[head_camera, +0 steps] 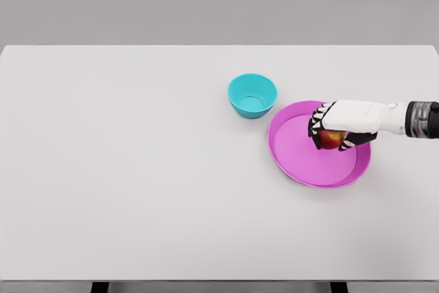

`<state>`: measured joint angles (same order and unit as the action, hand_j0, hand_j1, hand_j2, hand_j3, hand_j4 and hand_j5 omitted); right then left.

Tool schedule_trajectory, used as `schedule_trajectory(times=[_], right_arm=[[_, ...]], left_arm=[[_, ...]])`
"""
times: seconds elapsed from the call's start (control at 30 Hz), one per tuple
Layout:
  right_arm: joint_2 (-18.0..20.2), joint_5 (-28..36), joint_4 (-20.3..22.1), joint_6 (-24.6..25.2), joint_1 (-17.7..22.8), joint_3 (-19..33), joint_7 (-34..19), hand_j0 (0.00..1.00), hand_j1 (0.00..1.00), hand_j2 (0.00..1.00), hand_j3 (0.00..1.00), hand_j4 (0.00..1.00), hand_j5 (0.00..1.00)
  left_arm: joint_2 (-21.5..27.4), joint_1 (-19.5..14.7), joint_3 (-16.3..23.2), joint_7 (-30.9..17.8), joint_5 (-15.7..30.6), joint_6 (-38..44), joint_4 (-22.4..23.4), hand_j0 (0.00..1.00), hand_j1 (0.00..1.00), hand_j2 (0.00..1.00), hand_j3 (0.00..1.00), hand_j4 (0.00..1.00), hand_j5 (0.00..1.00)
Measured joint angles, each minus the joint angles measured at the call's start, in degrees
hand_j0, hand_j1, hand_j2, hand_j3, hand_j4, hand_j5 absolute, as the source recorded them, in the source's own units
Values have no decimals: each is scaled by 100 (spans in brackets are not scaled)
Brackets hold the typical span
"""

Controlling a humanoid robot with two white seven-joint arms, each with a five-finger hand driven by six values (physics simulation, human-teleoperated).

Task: Put the apple from the pink plate into the blue bowl with your right arm

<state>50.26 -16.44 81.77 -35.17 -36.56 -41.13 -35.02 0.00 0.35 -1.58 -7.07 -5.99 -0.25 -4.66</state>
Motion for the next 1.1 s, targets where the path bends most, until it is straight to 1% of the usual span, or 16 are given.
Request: schedule_trajectory(times=[0.1,0.23,0.47,0.6,0.77,1.1], right_arm=[[-77,1,-28,1,-114,25,0,36,36,36,36,36,36],[-284,1,-170,2,-360,45,-1,36,36,36,36,36,36],[-646,0,-311,0,-369,309,-3,36,36,36,36,36,36],[-796,0,-401,1,-527,423,-2,36,36,36,36,36,36],[-1083,-117,-609,0,-598,564,-2,36,36,36,36,36,36],[-1492,-400,-671,-1,-694,658,-2,36,36,36,36,36,36]], left_arm=[[0,0,0,1,0,-1,0,100,100,100,100,100,100],[0,0,0,-1,0,0,0,100,100,100,100,100,100],[0,0,0,-2,0,0,0,100,100,100,100,100,100],[0,0,0,-2,0,1,0,100,100,100,100,100,100],[0,0,0,-3,0,0,0,100,100,100,100,100,100],[0,0,0,-3,0,3,0,100,100,100,100,100,100]])
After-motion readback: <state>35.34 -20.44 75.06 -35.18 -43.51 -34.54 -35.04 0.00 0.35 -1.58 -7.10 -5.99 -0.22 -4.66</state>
